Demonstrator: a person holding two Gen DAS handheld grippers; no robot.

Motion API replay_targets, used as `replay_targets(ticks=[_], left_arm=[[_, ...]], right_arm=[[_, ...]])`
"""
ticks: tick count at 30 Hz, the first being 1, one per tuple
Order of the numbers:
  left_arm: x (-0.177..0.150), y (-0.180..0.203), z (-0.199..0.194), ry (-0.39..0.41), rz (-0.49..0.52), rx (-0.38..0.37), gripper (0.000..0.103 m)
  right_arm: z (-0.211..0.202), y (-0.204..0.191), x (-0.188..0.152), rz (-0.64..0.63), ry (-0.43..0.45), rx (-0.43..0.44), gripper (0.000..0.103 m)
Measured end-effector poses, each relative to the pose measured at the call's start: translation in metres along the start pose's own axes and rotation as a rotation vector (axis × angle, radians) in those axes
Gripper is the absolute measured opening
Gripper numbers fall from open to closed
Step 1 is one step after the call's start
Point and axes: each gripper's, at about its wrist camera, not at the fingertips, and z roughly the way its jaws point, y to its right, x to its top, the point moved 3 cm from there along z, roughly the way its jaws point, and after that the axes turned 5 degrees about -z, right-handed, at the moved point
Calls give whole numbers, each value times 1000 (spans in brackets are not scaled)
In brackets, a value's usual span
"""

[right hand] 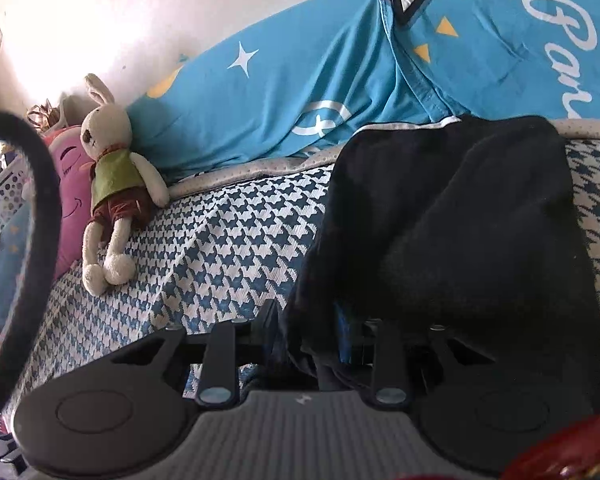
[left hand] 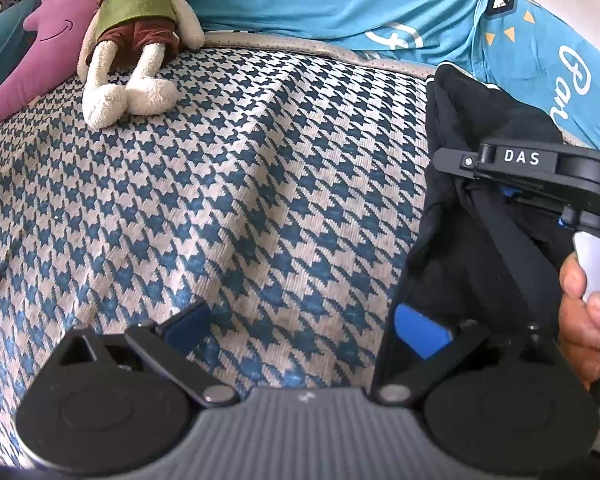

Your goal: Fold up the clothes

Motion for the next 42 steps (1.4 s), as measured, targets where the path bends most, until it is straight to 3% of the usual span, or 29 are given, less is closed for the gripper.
replay_targets(ticks=[8,19,37,42], left_arm=[[-1,0,1,0,6,8,103],[-6,6,3,6,34,37,103],[-17,6,1,50,99,39,103],[-24,0,-5,62,121,74,103]], right_arm=[[-37,-2,7,37,32,2,31],[-80,2,-10,17,-2,-48,31],[-157,67,-27,108,17,-186,32],[-180,91,-35,134,19,-240,37]])
